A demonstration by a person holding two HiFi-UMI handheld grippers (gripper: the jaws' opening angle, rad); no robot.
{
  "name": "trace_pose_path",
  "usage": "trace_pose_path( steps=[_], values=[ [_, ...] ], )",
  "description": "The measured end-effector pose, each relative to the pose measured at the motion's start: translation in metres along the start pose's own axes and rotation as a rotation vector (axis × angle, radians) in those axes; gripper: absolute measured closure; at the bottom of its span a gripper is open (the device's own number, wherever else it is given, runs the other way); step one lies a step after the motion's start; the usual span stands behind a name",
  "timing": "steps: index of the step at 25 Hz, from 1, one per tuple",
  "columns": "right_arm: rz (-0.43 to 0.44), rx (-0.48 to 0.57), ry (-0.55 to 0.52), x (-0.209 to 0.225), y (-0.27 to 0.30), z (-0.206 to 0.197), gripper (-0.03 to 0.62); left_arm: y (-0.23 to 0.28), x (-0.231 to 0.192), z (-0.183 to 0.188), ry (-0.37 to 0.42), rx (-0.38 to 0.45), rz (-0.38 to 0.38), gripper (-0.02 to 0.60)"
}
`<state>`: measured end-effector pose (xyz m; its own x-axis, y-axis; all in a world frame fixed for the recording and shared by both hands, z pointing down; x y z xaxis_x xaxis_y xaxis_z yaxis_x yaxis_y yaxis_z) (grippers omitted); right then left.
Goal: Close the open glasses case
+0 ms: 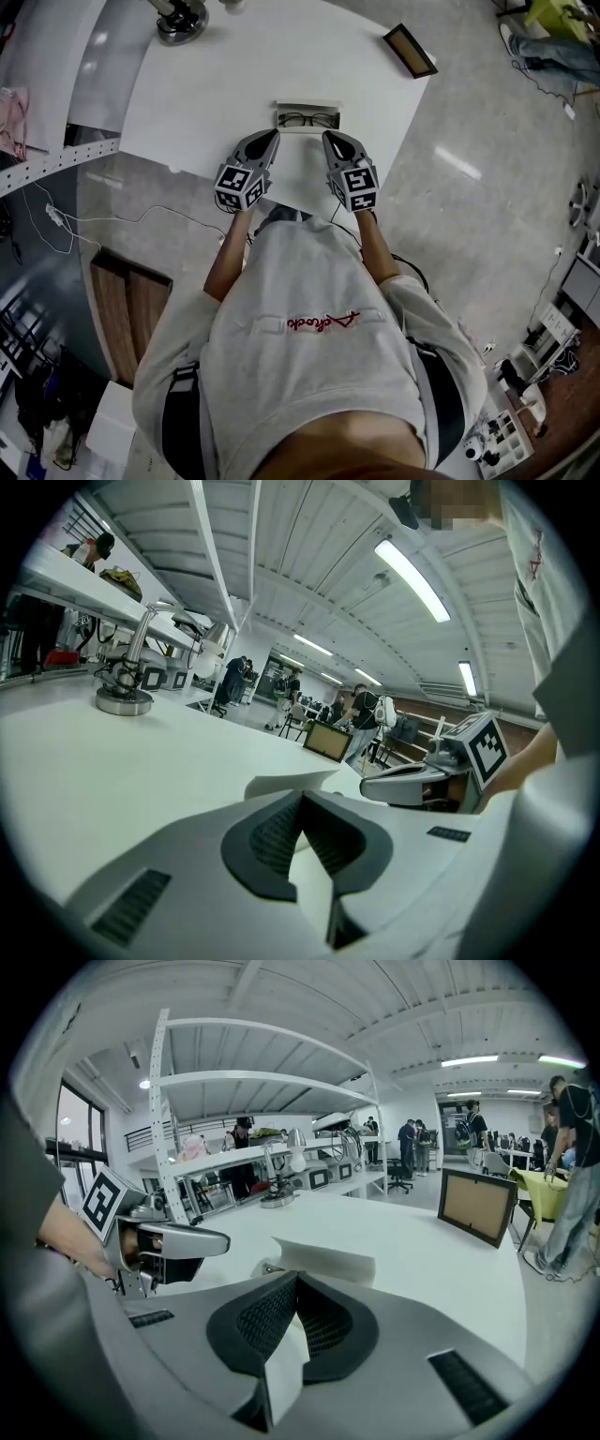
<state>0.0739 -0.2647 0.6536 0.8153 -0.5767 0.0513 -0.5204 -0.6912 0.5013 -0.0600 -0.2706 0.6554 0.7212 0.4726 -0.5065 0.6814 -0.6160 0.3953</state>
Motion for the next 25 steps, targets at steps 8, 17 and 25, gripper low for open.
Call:
trace_pose_path(
  steps=[8, 17, 25],
  values=[
    [0.011, 0.0, -0.046, 0.014, 0.028, 0.017, 0.572, -0.001, -0.006, 0.003, -0.01, 0.007, 0.003, 0.554],
    [0.013, -0.031, -0.181, 0.023, 0.045, 0.027, 0.572, -0.006, -0.012, 0.002, -0.025, 0.017, 0.019, 0.554],
    [-0.003, -0.221, -0.958, 0.01, 0.05, 0.014, 0.572, -0.006, -0.007, -0.001, -0.031, 0.016, 0.01, 0.554]
  ],
)
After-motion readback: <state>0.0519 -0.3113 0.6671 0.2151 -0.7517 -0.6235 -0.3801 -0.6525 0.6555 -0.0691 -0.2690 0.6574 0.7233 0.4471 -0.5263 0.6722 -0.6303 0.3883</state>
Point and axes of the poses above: the fingertips, and each gripper's own axes: y forward along the fingers, x to its right, z out of its top, the point moved 2 cm from there along -y, backward along the fingers, and after that the axes turned 9 degrees about -y, right-handed, at the moved point
